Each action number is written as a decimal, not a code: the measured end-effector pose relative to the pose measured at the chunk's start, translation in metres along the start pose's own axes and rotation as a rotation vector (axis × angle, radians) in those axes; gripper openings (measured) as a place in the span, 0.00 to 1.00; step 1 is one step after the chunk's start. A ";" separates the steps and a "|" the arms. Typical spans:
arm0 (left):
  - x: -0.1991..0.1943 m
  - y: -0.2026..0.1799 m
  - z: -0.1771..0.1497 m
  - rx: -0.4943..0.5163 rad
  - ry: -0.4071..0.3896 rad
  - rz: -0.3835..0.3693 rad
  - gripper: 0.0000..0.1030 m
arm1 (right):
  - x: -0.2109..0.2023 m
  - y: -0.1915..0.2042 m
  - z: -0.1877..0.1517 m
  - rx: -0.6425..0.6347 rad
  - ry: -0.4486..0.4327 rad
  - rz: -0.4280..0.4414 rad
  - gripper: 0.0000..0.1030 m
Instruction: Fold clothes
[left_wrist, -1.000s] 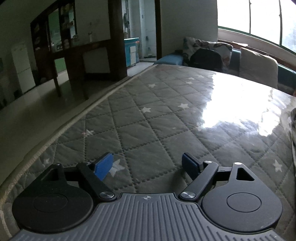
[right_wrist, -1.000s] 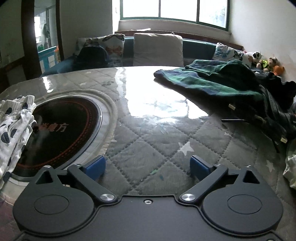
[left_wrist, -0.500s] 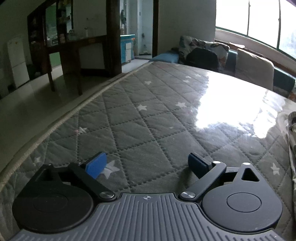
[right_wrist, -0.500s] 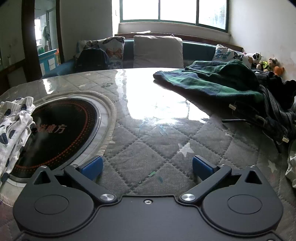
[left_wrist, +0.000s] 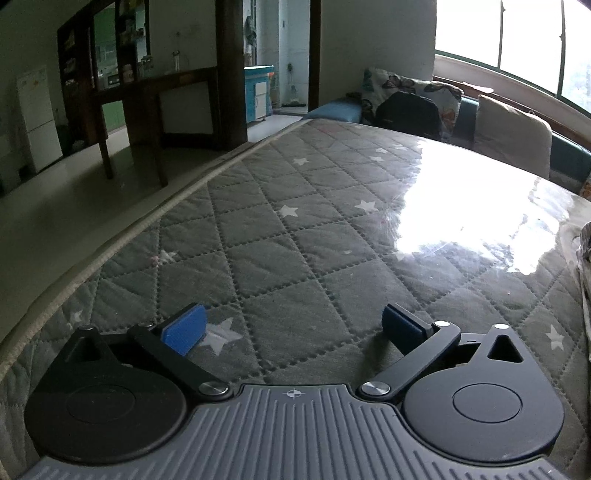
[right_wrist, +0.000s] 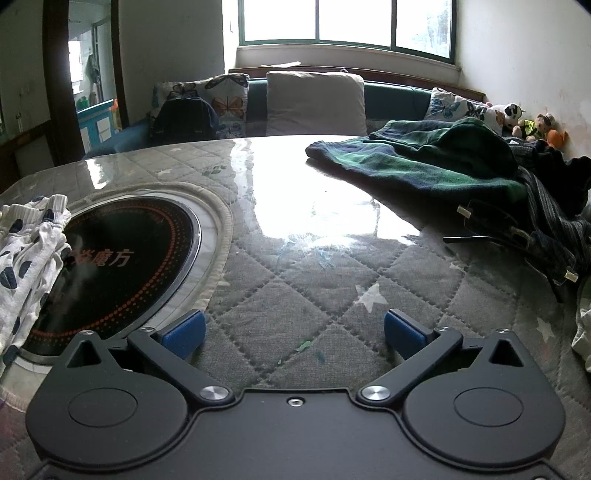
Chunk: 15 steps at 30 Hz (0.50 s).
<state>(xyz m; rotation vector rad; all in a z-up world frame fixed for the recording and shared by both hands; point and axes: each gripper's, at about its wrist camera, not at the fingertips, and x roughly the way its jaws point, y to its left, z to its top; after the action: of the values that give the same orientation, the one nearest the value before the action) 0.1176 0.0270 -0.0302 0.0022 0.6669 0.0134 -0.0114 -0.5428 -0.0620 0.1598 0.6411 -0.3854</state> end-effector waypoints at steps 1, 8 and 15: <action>0.000 0.000 0.000 0.000 0.000 0.000 1.00 | 0.000 0.000 0.000 0.000 0.000 0.000 1.00; 0.000 -0.005 -0.002 -0.002 -0.001 -0.001 1.00 | 0.000 0.001 0.000 -0.002 0.000 -0.002 1.00; -0.001 0.000 0.001 -0.004 -0.002 -0.004 1.00 | 0.000 0.002 0.001 -0.002 -0.001 -0.002 1.00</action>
<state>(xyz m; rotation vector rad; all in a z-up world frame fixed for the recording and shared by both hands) 0.1171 0.0269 -0.0285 -0.0034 0.6653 0.0109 -0.0101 -0.5415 -0.0615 0.1576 0.6411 -0.3867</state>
